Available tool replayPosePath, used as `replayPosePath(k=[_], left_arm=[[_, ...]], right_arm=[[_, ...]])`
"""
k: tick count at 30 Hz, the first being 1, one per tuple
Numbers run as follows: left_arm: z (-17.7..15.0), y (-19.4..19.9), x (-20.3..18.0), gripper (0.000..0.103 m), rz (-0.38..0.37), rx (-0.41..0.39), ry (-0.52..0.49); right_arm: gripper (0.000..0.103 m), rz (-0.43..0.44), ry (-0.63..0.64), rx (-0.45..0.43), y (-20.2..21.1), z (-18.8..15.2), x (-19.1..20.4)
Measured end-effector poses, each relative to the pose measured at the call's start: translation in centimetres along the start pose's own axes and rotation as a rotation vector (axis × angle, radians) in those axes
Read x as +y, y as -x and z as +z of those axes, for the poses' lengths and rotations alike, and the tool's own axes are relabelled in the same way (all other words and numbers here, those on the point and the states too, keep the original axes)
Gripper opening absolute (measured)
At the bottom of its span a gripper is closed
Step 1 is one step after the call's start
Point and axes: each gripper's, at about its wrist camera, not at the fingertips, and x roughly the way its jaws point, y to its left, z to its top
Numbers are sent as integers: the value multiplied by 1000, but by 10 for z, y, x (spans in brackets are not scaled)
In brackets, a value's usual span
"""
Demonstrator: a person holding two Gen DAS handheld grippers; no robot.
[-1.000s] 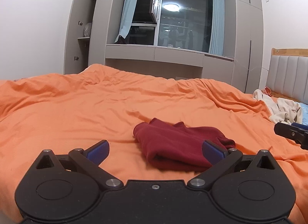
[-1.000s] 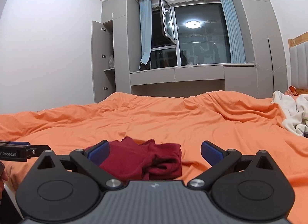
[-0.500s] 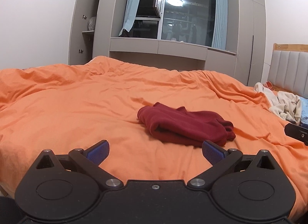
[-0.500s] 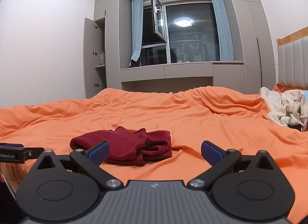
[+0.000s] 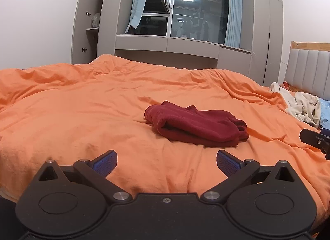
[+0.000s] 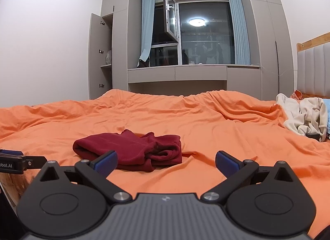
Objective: Fold small clothes
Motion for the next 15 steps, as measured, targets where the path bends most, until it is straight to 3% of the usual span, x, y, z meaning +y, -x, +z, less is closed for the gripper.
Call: replayPosePath(k=[15], left_arm=[[0, -1, -1, 102, 1, 3, -2]], right_arm=[[103, 0, 4, 2, 2, -1, 0]])
